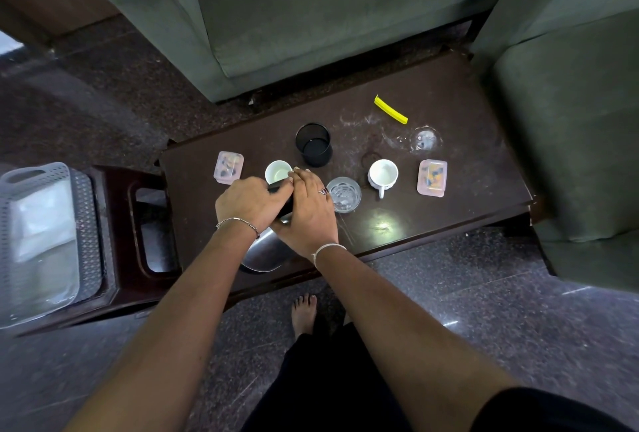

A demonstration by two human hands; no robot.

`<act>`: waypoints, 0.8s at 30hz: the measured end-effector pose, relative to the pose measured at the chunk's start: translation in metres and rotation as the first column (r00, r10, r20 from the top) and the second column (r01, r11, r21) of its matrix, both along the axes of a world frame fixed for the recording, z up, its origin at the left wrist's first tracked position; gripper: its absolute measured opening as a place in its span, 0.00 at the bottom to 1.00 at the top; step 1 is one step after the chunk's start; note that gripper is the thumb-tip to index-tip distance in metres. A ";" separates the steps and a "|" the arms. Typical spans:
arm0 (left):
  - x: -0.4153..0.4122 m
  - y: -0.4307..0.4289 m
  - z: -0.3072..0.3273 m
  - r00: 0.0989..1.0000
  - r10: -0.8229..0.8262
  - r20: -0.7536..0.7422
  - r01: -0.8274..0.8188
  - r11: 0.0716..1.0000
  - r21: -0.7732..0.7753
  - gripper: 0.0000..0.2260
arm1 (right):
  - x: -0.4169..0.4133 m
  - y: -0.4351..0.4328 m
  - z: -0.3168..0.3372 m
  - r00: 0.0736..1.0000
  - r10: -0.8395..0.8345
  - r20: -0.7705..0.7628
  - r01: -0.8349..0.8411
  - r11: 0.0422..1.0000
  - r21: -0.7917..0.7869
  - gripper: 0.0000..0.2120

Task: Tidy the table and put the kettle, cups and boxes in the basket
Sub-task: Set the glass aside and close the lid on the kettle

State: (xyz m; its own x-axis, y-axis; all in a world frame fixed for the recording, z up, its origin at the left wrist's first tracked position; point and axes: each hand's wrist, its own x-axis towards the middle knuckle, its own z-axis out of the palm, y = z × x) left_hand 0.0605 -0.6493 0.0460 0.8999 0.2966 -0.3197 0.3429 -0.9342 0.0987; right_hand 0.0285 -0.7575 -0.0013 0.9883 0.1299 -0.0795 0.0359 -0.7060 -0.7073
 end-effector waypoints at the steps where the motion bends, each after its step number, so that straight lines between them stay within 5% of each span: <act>1: 0.000 0.000 0.000 1.000 0.000 -0.004 0.000 1.000 0.004 0.28 | 0.000 0.000 0.000 1.000 0.002 0.000 -0.002 1.000 -0.003 0.38; 24: -0.001 0.002 -0.007 1.000 0.018 -0.010 -0.018 1.000 -0.005 0.28 | 0.000 0.000 -0.006 1.000 -0.001 0.010 0.001 1.000 0.002 0.38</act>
State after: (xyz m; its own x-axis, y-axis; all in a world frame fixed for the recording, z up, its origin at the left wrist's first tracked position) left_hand 0.0598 -0.6471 0.0392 0.8915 0.3108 -0.3296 0.3603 -0.9275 0.0999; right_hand 0.0288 -0.7572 -0.0073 0.9893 0.1288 -0.0692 0.0422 -0.7049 -0.7081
